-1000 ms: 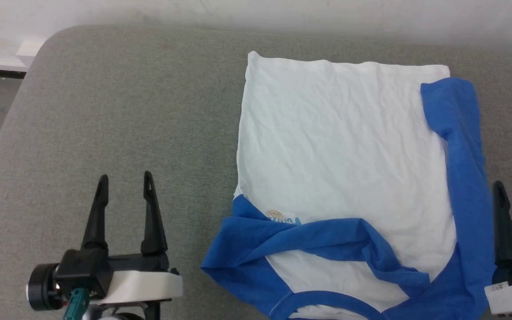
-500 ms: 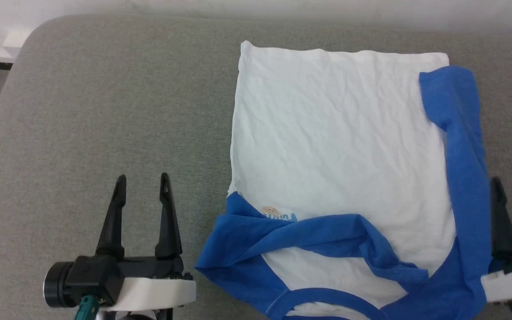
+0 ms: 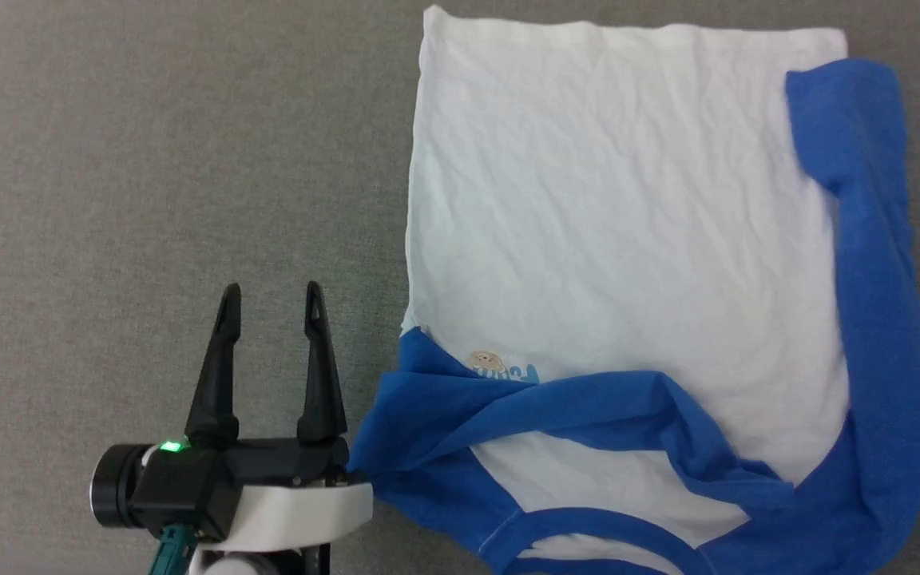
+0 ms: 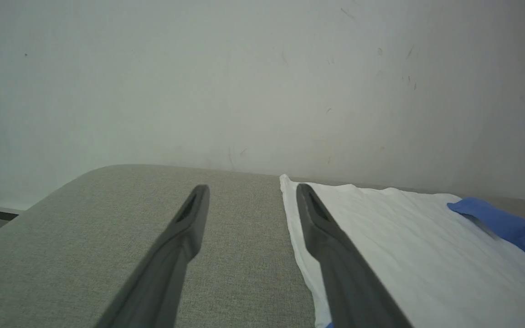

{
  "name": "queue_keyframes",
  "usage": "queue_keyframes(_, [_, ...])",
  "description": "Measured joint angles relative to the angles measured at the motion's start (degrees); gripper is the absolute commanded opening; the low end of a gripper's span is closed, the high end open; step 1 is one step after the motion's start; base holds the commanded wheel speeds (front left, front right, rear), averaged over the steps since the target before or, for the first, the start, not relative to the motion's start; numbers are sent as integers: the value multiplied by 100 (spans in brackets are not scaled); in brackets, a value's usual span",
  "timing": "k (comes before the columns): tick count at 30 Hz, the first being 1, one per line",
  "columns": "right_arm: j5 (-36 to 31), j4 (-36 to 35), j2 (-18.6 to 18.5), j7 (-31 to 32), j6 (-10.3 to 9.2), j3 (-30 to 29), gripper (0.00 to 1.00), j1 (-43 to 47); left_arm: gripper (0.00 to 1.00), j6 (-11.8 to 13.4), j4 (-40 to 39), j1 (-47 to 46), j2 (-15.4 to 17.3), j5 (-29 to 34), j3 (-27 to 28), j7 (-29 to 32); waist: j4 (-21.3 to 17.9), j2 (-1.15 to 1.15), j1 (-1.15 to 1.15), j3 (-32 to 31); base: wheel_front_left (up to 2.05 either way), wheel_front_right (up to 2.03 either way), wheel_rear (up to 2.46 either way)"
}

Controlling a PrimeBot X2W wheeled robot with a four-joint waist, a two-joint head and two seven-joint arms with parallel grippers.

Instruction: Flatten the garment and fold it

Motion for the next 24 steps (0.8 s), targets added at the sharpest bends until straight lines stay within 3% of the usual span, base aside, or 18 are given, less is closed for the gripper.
queue_keyframes(2, [151,403,-221,407,0,135,100,-479,100,0,-77,-52,-93,80,40,0,32,0,0,142,0,0,0])
queue_keyframes(11, [-11,2507,-461,2180,-1,30,100,-1734,100,-110,-205,-304,-352,349,45,0,283,0,0,793,0,0,0])
queue_keyframes(24, [-768,3172,-665,2506,-1,-216,100,-2203,100,-157,-356,-443,-576,602,-75,0,735,0,-1,1596,0,0,0])
